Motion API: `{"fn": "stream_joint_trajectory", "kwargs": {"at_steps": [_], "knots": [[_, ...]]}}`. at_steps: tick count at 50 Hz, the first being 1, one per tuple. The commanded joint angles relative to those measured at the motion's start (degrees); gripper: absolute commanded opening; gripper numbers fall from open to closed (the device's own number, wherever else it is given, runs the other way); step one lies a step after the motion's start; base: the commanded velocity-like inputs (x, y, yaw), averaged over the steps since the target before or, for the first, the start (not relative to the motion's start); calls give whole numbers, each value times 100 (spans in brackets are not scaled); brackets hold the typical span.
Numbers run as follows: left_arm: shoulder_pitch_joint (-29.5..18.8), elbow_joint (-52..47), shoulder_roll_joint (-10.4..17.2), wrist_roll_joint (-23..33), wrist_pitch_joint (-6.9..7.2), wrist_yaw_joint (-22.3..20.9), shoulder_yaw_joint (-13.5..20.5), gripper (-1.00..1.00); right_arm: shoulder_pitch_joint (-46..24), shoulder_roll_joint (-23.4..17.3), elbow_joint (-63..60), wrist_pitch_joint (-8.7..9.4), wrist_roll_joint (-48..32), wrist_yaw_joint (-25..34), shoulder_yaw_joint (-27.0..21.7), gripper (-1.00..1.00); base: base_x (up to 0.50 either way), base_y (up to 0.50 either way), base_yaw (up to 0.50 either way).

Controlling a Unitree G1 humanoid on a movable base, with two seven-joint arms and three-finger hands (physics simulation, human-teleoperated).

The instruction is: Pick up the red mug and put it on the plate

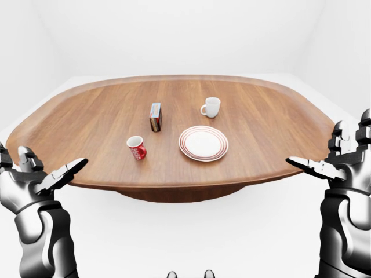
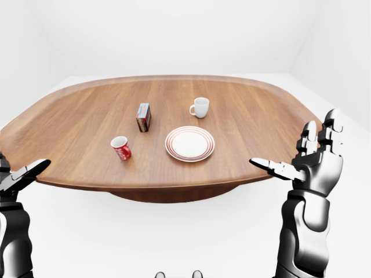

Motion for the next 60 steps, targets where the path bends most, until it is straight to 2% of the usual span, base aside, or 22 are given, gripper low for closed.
{"fn": "stream_joint_trajectory", "kwargs": {"at_steps": [1, 60], "knots": [[14, -57, 3, -44, 0, 39, 34, 100, 10, -5, -59, 0, 27, 51, -32, 100, 31, 0, 0], [26, -115, -13, -51, 0, 32, 60, 100, 20, 17, -11, 0, -5, 109, -22, 100, 40, 0, 0]]}}
